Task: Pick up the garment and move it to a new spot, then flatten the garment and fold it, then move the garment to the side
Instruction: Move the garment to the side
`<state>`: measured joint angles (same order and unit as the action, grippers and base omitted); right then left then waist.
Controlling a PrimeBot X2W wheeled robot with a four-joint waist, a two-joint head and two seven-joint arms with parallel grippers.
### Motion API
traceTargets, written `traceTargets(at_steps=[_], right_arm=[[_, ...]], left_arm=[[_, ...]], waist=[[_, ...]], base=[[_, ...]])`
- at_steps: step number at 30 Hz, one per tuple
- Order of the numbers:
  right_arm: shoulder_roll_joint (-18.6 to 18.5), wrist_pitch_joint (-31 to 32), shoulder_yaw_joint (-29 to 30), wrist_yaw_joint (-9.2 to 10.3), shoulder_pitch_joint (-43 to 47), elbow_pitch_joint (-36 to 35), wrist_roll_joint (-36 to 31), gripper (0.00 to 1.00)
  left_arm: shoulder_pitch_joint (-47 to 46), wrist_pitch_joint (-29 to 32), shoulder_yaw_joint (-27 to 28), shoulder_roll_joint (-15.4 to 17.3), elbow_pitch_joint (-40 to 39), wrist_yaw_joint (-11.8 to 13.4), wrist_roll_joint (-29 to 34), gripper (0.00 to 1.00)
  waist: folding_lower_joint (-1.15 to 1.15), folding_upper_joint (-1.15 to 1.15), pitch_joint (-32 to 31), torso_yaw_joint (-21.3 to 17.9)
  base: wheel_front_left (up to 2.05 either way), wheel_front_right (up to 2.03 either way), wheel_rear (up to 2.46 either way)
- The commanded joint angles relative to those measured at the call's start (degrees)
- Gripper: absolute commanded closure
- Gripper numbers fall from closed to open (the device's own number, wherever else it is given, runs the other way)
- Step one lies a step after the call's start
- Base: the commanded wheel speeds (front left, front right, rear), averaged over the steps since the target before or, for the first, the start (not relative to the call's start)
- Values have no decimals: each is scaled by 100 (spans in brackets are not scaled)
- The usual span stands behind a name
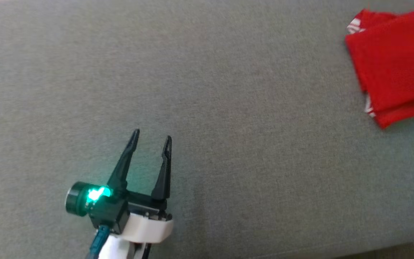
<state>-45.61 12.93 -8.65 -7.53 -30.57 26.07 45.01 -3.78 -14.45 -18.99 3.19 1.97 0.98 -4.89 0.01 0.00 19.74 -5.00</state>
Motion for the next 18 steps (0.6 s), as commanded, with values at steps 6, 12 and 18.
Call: traceTargets(at_steps=[6, 12, 18], right_arm=[[-321, 148, 747, 4, -82, -211, -508, 100], [126, 354, 1337, 4, 213, -244, -1368, 0], [1146, 174, 1281, 4, 934, -753, -1913, 0]], left_arm=[[-254, -55, 254, -31, -111, -114, 129, 0], [-288, -55, 315, -31, -17, -199, 186, 0], [-58, -55, 336, -31, 33, -159, 109, 0]], waist=[[-1, 0, 294, -168], [-1, 0, 119, -73], [-1, 0, -379, 86]], base=[[0, 0, 0], [0, 0, 0], [0, 0, 0]])
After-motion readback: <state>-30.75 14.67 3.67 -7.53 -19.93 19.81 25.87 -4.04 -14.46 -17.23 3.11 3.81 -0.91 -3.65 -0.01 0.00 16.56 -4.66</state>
